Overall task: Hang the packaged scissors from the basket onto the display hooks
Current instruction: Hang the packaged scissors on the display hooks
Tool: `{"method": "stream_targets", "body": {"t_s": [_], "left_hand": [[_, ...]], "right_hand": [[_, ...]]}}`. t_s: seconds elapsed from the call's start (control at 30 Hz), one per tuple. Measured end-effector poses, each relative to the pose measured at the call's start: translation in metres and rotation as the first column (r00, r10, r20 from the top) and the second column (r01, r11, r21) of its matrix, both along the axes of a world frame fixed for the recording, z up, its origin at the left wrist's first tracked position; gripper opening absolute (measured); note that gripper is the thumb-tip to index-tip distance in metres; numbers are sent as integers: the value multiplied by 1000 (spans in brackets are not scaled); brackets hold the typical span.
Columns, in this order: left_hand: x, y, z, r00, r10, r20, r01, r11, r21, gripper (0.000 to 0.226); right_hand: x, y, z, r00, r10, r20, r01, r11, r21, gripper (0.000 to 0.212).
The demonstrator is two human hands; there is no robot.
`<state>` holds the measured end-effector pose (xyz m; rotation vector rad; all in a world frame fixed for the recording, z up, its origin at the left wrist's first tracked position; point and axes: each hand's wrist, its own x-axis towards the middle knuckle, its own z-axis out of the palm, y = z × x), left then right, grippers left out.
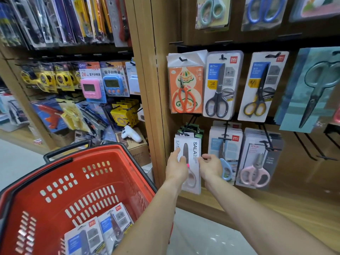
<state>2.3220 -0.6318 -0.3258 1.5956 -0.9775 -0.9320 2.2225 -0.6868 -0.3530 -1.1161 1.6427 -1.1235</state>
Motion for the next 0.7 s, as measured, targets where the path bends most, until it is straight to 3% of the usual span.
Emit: {"method": "stream_targets", "body": {"t_s": [0.1, 0.23, 0.3, 0.4, 0.53, 0.7], "left_hand": [[7, 4, 2, 996, -32, 78, 35, 999, -40, 49], [39, 18, 22, 893, -85, 442, 128, 989, -68, 48], [71, 30, 33, 817, -107, 566, 165, 985, -51, 44], [127, 63, 39, 765, -147, 627, 182, 983, 8, 35], [192, 114, 21, 702, -154, 695, 98, 988, 121, 34], [245, 153, -28, 677, -241, 695, -1, 944, 329, 47]], "right_hand": [[3, 6, 6, 999, 1, -38, -1, 1000, -12, 28], [15, 30, 28, 986, 114, -122, -132, 979, -158, 26], [27, 46, 45, 966, 204, -159, -240, 935, -262, 20], [54, 75, 62, 913, 341, -224, -405, 825, -394, 14], [95, 114, 57, 697, 583, -418, -711, 637, -298, 20], [152, 134, 24, 313, 733, -604, -862, 486, 144, 40]]}}
